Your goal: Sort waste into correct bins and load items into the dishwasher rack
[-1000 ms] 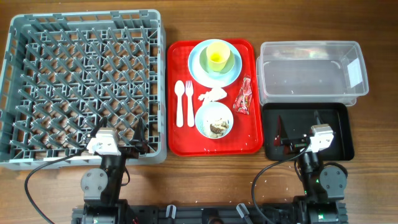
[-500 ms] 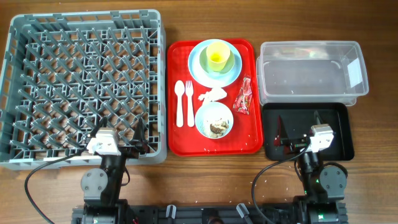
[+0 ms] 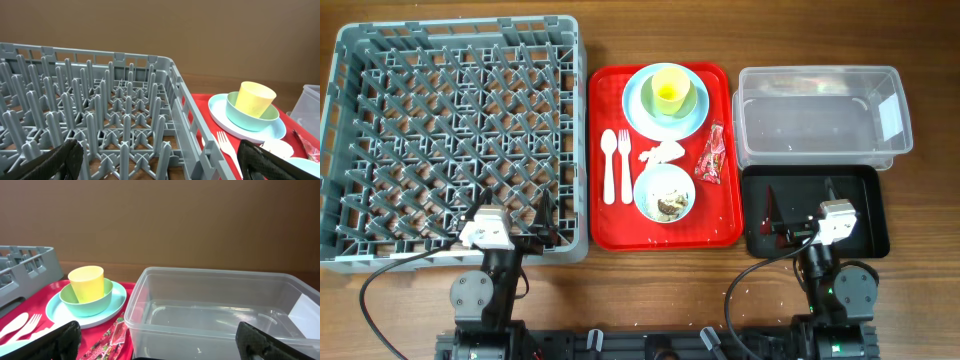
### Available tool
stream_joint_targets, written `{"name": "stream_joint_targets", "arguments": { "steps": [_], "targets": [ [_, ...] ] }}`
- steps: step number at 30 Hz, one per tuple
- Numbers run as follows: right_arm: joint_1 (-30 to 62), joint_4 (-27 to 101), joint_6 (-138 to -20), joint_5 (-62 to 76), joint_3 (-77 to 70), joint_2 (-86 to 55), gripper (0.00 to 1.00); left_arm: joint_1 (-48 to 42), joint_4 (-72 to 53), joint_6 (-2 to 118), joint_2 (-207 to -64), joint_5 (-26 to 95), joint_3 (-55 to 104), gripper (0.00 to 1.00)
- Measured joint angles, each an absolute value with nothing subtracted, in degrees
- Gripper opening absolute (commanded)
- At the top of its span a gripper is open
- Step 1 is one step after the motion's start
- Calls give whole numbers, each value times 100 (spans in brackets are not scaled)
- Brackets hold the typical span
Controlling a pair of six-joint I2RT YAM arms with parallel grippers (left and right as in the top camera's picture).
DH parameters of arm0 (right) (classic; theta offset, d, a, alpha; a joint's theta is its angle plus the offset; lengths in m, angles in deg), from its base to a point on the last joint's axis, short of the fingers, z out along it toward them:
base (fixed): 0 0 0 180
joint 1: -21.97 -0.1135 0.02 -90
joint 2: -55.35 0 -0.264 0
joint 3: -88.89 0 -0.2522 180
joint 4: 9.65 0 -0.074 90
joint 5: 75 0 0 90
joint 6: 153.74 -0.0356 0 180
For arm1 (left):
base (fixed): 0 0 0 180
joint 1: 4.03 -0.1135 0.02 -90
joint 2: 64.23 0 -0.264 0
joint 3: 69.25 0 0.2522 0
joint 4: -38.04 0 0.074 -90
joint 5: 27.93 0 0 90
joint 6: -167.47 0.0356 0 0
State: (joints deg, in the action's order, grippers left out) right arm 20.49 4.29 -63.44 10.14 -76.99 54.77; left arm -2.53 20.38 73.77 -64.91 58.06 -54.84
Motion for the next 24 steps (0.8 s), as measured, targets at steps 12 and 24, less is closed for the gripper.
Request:
{"name": "stream_joint_targets", "arguments": {
  "steps": [12, 24],
  "targets": [
    [2049, 429, -6344, 1014, -7699, 5477, 100, -253, 2182, 7377, -6491, 5743, -5491, 100],
    [2049, 429, -6344, 1014, -7699, 5477, 100, -258, 997, 7373, -7018, 4698, -3124, 100]
  ]
}}
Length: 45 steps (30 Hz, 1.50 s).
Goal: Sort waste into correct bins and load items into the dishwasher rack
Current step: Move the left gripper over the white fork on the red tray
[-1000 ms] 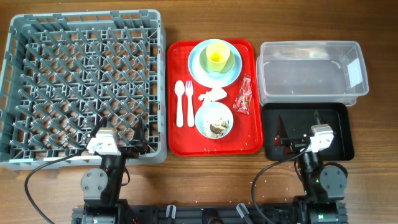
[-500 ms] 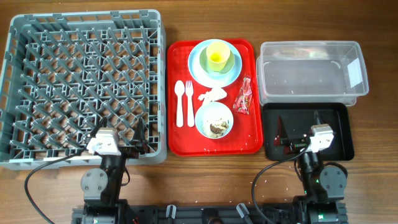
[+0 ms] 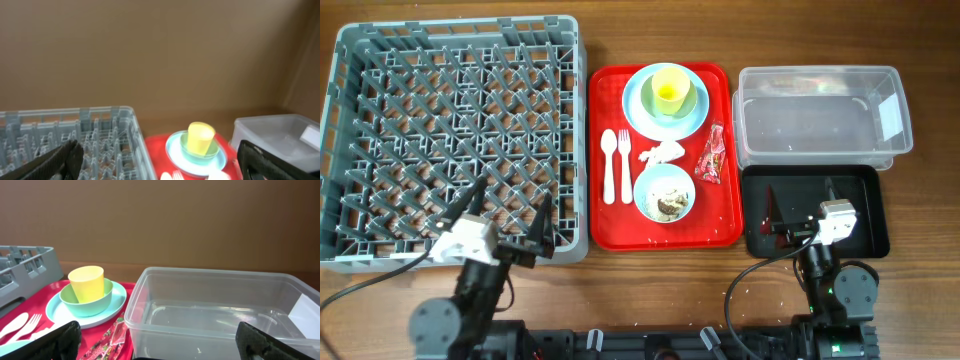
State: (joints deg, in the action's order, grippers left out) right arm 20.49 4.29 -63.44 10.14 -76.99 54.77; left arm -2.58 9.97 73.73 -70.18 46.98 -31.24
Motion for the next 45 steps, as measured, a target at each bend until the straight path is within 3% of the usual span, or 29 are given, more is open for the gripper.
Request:
{"name": "stream_joint_targets", "arguments": {
  "steps": [3, 9, 11, 12, 14, 18, 23, 26, 31, 36, 45],
  "targets": [
    [2049, 416, -6347, 1014, -7699, 5477, 100, -258, -135, 7375, -8102, 4290, -1624, 100],
    [2049, 425, -6347, 1014, -7699, 5468, 100, -264, -4010, 7375, -11702, 3579, 2452, 100],
    [2049, 412, -6347, 1014, -7699, 5466, 100, -264, -4327, 7377, -12642, 3002, 3289, 100],
    [2049, 414, -6344, 1014, -7699, 5466, 100, -264, -4323, 7377, -12952, 2803, 3464, 94],
    [2049, 414, -6344, 1014, -7699, 5466, 100, -264, -4351, 7364, -13479, 2523, 3567, 4],
    [2049, 414, -6344, 1014, -7699, 5466, 100, -133, -4646, 7377, -14281, 2242, 3567, 4],
    [2049, 414, -6344, 1014, -7699, 5466, 100, 835, -4871, 7375, -14909, 2635, 3560, 4],
    [2049, 414, -6344, 1014, -7699, 5466, 100, 1397, -4819, 7198, -15188, 3334, 3420, 4],
    [2049, 414, -6344, 1014, -7699, 5466, 100, 2267, -3761, 5932, -15687, 5531, 2579, 4],
    [2049, 416, -6344, 1014, -7699, 5466, 100, 2319, -2920, 5670, -15835, 6233, 2459, 4],
    [2049, 414, -6344, 1014, -7699, 5466, 100, 2319, -2769, 5635, -16351, 6377, 2459, 7]
  ]
}}
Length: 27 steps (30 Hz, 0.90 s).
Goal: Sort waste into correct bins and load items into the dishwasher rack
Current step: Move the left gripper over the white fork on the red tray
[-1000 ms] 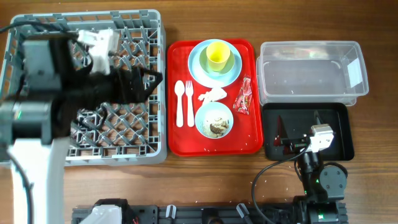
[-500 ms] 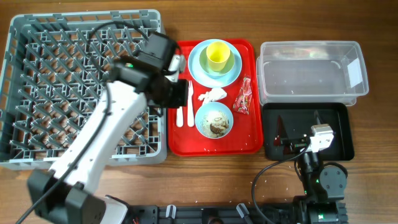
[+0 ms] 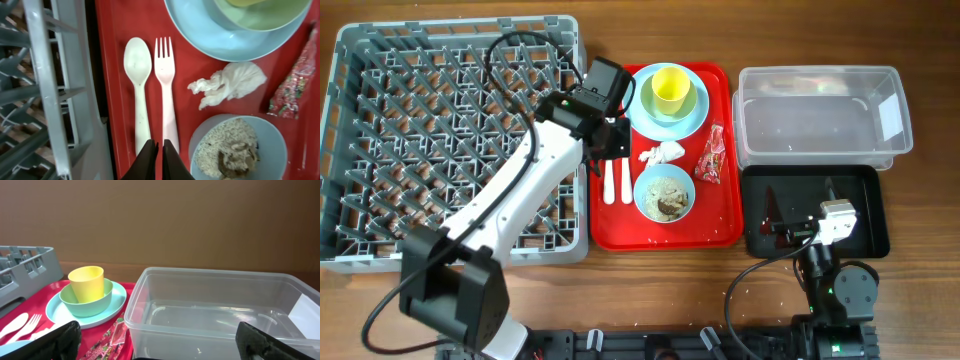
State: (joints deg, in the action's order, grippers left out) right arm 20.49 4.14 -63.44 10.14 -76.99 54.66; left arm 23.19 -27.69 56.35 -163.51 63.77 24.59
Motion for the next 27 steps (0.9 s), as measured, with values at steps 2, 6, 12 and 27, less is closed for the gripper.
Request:
{"name": "stream_joint_targets", "arguments": {
  "steps": [2, 6, 12, 27],
  "targets": [
    [2049, 414, -6344, 1014, -7699, 5466, 100, 2319, -2708, 5633, -16522, 6377, 2459, 7],
    [2049, 414, -6344, 1014, -7699, 5466, 100, 2319, -2677, 5633, -16849, 6375, 2459, 8],
    [2049, 414, -6344, 1014, -7699, 5466, 100, 2337, -2555, 5633, -16946, 6071, 2459, 4],
    [2049, 414, -6344, 1014, -7699, 5466, 100, 2540, -1866, 5097, -16946, 6141, 2006, 12]
  ]
}}
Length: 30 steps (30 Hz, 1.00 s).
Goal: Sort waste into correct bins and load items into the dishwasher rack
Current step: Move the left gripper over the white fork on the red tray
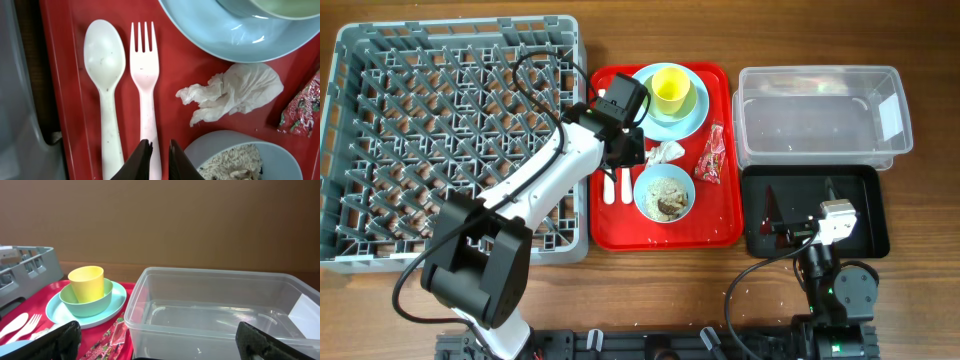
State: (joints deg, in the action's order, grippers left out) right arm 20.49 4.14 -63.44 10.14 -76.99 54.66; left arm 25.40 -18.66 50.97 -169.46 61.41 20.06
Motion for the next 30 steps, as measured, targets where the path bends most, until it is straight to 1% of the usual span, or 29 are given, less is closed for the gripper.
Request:
{"name": "stream_joint_targets", "arguments": {
  "steps": [5, 9, 11, 12, 13, 15, 18, 19, 27, 30],
  "targets": [
    [2049, 414, -6344, 1014, -7699, 5466, 99, 2540, -1501, 5030, -16946, 6143, 1879, 11],
    [2049, 414, -6344, 1014, -7699, 5466, 100, 2540, -1379, 5012, -16946, 6143, 1715, 15],
    [2049, 414, -6344, 1014, -7699, 5466, 100, 2540, -1341, 5012, -16948, 6141, 1709, 21],
    [2049, 416, -6344, 1014, -7699, 5466, 100, 2540, -1309, 5012, -16957, 6143, 1709, 20],
    [2049, 414, -6344, 1014, -7699, 5466, 100, 2540, -1278, 4999, -16983, 6143, 1709, 13],
    [2049, 414, -6344, 1014, -7699, 5466, 100, 2540, -1269, 4977, -17055, 6158, 1709, 14],
    [2049, 414, -6344, 1014, -7699, 5466, 100, 2540, -1204, 4971, -17116, 6165, 1709, 21],
    [2049, 414, -6344, 1014, -7699, 5466, 100, 2540, -1158, 4973, -17182, 6165, 1709, 22],
    [2049, 414, -6344, 1014, -7699, 5466, 100, 2540, -1125, 4973, -17385, 6224, 1709, 19],
    [2049, 414, -6344, 1014, -7699, 5466, 100, 2540, -1079, 4971, -17416, 6248, 1709, 20]
  ]
}}
